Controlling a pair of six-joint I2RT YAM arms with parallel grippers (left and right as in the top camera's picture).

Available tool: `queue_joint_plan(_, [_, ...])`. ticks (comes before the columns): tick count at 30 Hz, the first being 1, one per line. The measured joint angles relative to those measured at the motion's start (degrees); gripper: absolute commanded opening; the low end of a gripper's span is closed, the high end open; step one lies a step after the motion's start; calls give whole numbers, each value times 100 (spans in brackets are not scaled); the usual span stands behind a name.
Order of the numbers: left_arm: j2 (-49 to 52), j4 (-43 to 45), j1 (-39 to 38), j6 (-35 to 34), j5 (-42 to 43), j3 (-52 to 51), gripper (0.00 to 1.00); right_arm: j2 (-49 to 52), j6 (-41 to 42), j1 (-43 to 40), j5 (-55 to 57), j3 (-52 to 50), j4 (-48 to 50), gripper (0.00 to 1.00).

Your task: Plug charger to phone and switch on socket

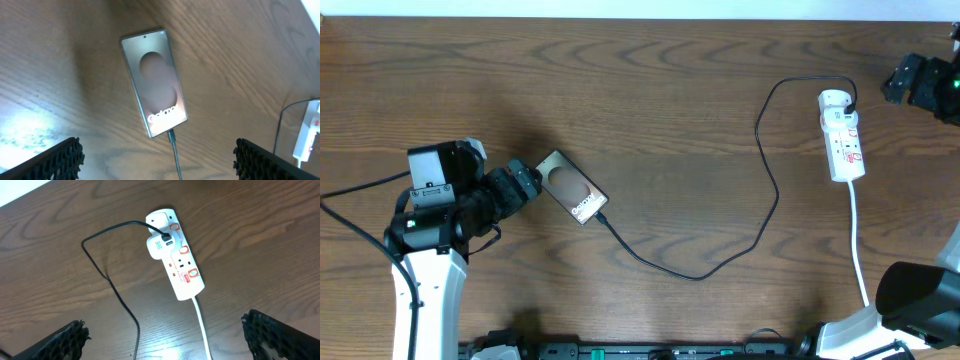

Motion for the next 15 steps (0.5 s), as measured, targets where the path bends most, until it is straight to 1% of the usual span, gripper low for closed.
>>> queue_joint_plan(3, [-170, -39, -70, 0, -243, -26, 96, 0, 0, 0, 0, 0, 0, 99])
queue_joint_plan(6, [-595, -70, -271, 2, -601, -170, 96, 0, 0, 0, 0, 0, 0, 99])
queue_joint_plan(12, [-1954, -118, -822, 20, -1467, -789, 96, 0, 2, 0, 13, 0, -2, 99])
queue_joint_plan(15, [-2651, -131, -949, 20, -1733, -1174, 96, 0, 2, 0, 20, 0, 0, 99])
